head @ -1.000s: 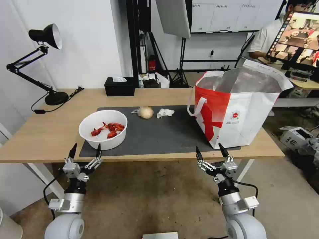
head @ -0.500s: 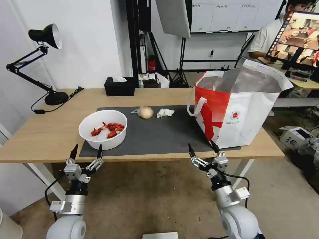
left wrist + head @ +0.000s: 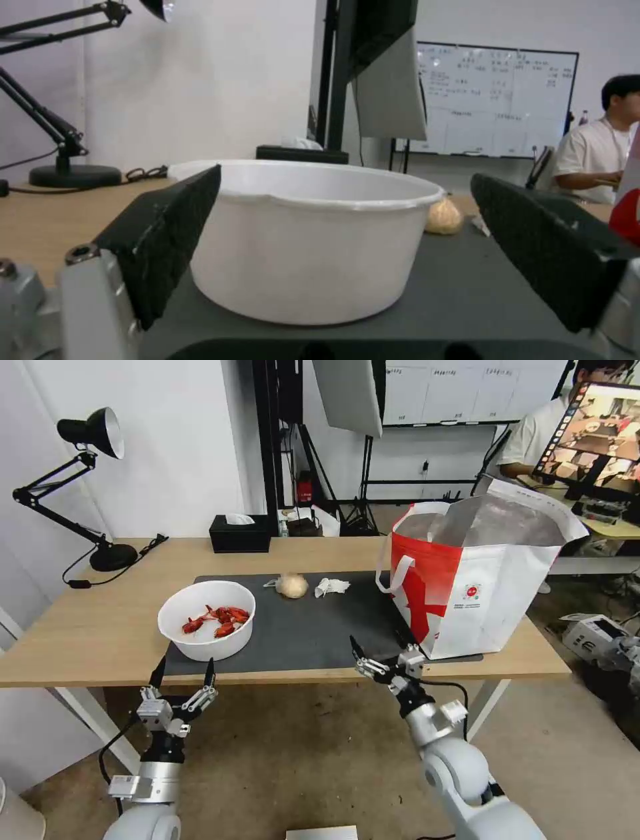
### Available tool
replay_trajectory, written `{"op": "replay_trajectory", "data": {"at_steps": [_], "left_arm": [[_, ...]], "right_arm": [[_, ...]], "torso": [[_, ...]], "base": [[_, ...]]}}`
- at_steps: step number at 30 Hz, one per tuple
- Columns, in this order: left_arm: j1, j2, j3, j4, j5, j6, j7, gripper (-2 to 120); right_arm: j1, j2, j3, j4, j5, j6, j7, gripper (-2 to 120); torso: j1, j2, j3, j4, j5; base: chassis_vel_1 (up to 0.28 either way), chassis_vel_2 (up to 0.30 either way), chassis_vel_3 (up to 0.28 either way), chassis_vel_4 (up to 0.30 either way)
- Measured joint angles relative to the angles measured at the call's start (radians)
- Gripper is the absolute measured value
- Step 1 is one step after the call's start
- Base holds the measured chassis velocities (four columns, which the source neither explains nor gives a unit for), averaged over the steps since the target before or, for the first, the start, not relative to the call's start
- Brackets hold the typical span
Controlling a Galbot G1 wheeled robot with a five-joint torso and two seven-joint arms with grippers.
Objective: Pick up the trash from the table and place it into the takeout bag.
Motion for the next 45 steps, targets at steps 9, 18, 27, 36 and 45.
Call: {"op": "replay_trajectory", "data": {"at_steps": [9, 18, 27, 36, 45], "left_arm": [[0.017, -0.025, 0.007, -0.012, 0.014, -0.005, 0.003, 100], [0.017, -0.038, 0.002, -0.017, 0.018, -0.005, 0.003, 100], [0.018, -0.056, 0.002, -0.017, 0.025, -0.005, 0.003, 100], [0.012, -0.056, 0.000, -0.014, 0.024, -0.005, 0.002, 100], [-0.006, -0.060, 0.001, -0.001, 0.020, -0.005, 0.002, 100]], "right_arm": [[0.143, -0.033, -0.082, -0.074, 0.053, -0.037, 0.033, 100], [0.304, -0.034, -0.152, -0.187, 0.123, -0.067, 0.066, 100], [0.418, -0.026, -0.201, -0.281, 0.166, -0.096, 0.117, 100], [0.546, -0.027, -0.281, -0.354, 0.217, -0.184, 0.186, 100], [0.781, 0.010, -0.409, -0.512, 0.265, -0.306, 0.269, 100]], "torso": [[0.000, 0.000, 0.000, 0.0000, 0.0000], [0.000, 0.000, 0.000, 0.0001, -0.0001], [0.000, 0.000, 0.000, 0.0001, -0.0001], [0.000, 0.000, 0.000, 0.0000, -0.0001], [0.000, 0.000, 0.000, 0.0001, -0.0002]], "base": [[0.000, 0.000, 0.000, 0.000], [0.000, 0.000, 0.000, 0.000], [0.000, 0.000, 0.000, 0.000], [0.000, 0.000, 0.000, 0.000], [0.000, 0.000, 0.000, 0.000]]}}
